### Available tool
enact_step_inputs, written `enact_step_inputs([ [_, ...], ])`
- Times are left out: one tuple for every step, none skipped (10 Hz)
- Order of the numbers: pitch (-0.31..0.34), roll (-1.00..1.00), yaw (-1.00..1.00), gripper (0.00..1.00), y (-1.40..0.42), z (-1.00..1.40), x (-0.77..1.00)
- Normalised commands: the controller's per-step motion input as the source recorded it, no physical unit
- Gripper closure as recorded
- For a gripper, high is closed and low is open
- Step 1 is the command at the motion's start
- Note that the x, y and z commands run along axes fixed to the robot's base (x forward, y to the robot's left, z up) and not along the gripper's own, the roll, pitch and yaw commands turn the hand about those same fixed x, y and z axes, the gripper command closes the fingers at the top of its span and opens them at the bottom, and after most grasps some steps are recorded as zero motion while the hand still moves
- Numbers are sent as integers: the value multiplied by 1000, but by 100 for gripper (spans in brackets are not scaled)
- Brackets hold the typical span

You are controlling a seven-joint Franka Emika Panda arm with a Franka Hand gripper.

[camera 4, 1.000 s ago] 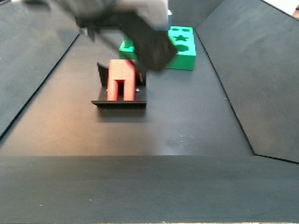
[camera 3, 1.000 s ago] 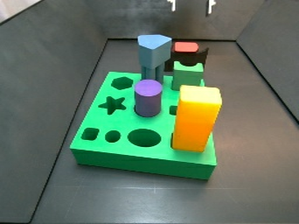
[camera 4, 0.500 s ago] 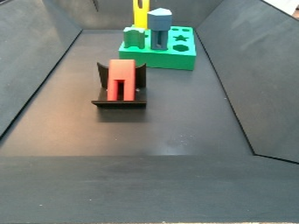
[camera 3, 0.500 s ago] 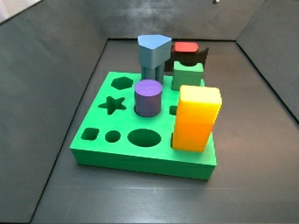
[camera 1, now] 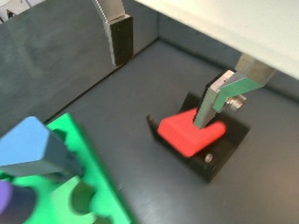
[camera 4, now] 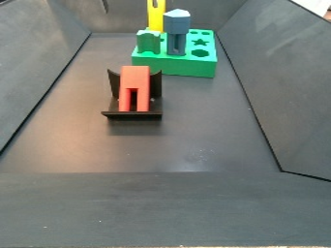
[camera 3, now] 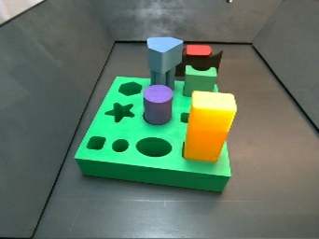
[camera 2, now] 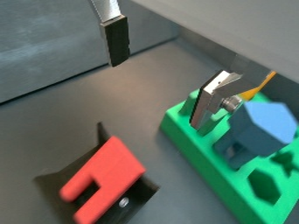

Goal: Pick up the square-circle object. Move up. Place the square-circle object on the fixture. Regrasp the square-circle object. Move to above the board. Insert the square-circle object.
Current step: Regrasp the square-circle object.

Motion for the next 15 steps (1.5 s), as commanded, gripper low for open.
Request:
enact_step_inputs([
  [-13, 1000, 26, 0, -21, 3, -38],
  [-19, 1000, 27, 0, -19, 5, -36],
  [-25, 1000, 28, 0, -19, 8, -31],
  [-27, 1000, 29, 0, -17, 6, -33],
  [-26, 1000, 30, 0, -15, 9, -30],
  [-24, 1000, 31, 0, -13, 14, -24],
  [-18, 1000, 32, 0, -21, 7, -5],
  [-12, 1000, 32, 0, -24, -1, 11],
  [-4, 1000, 34, 0, -23, -9, 21],
  [6, 1000, 36, 0, -24, -8, 31],
  [19, 1000, 39, 0, -25, -9, 45],
  [44, 1000, 46, 0, -32, -8, 62],
  [72, 1000, 55, 0, -32, -8, 73],
  [110, 910, 73, 0, -34, -14, 88],
  [120, 778, 79, 0, -38, -15, 92],
])
